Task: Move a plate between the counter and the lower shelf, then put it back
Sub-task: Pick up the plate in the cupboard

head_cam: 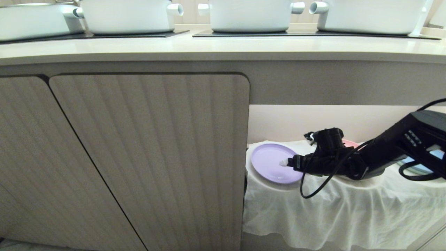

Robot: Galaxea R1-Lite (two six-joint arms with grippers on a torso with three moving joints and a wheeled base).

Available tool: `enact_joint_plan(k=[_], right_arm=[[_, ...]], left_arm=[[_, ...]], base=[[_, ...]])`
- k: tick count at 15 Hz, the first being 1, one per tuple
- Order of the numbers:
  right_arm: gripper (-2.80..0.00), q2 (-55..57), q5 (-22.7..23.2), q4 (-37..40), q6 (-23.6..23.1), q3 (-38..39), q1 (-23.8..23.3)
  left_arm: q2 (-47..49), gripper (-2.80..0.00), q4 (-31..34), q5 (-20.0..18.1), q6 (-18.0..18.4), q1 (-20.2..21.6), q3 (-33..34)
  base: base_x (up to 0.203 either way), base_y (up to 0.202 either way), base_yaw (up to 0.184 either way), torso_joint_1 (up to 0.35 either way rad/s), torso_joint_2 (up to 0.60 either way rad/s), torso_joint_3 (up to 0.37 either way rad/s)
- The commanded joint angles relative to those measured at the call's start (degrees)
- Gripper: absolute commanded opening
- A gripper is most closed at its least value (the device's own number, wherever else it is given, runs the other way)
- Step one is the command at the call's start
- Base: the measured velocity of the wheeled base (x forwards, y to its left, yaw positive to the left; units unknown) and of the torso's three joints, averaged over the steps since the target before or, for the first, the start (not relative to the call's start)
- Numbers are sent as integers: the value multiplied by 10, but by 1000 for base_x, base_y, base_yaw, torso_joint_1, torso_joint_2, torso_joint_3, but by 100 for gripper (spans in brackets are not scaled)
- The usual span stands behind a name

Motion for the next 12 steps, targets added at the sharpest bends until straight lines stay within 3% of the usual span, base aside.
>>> enact_joint_plan(k=[1, 12], right_arm=[[0, 1, 1, -2, 1, 0, 0], [0, 9, -2, -2, 1, -4, -1]], left_arm=[[0, -280, 0, 0, 0, 0, 0], [0, -280, 0, 0, 0, 1, 0]], base=[[0, 0, 0, 0, 0, 0], [0, 0, 0, 0, 0, 0]])
